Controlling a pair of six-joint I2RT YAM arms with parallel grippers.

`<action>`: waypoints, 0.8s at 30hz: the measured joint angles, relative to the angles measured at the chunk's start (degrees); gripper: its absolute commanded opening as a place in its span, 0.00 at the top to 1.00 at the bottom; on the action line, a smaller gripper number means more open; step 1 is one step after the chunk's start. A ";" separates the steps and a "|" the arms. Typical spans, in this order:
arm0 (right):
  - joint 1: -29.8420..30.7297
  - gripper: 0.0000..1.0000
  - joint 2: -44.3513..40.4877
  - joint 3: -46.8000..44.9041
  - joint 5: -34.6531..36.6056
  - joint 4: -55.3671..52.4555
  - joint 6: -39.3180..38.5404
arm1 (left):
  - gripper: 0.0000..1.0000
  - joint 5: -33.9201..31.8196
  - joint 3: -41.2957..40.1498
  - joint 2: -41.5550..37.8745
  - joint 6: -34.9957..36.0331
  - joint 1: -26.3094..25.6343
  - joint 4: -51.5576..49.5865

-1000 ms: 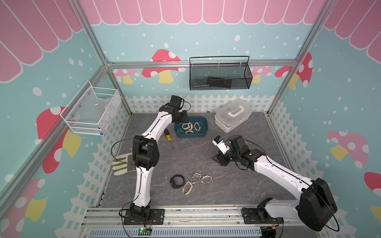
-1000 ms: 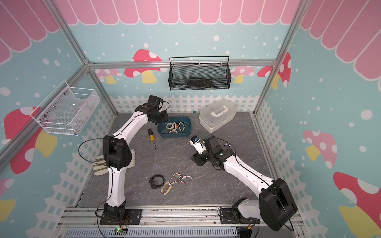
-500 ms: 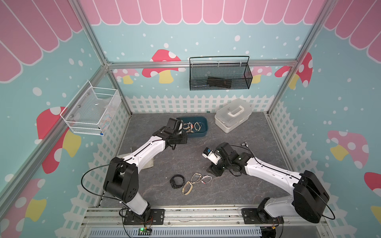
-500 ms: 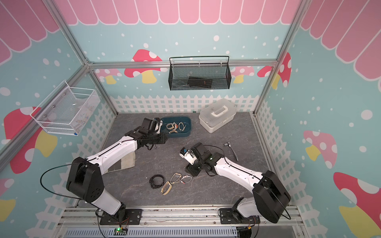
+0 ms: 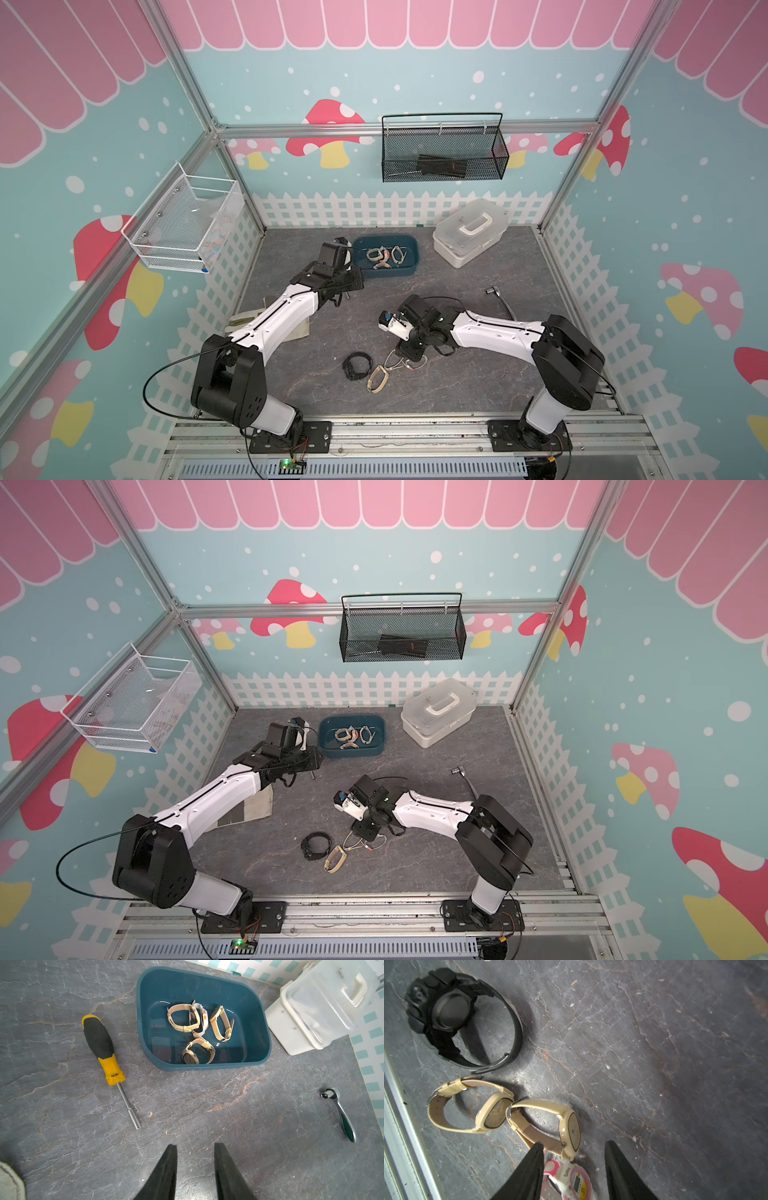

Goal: Put the watch into the storage box
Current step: Pick up the watch at the center of the board.

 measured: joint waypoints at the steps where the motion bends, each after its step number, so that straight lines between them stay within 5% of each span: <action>1: 0.09 0.57 0.57 0.31 0.26 -0.09 -0.02 | 0.66 0.02 0.00 0.00 0.00 0.02 0.02; 24: 0.13 0.94 3.76 2.08 1.90 -1.49 -0.20 | 0.66 0.66 0.00 0.02 0.02 0.02 0.15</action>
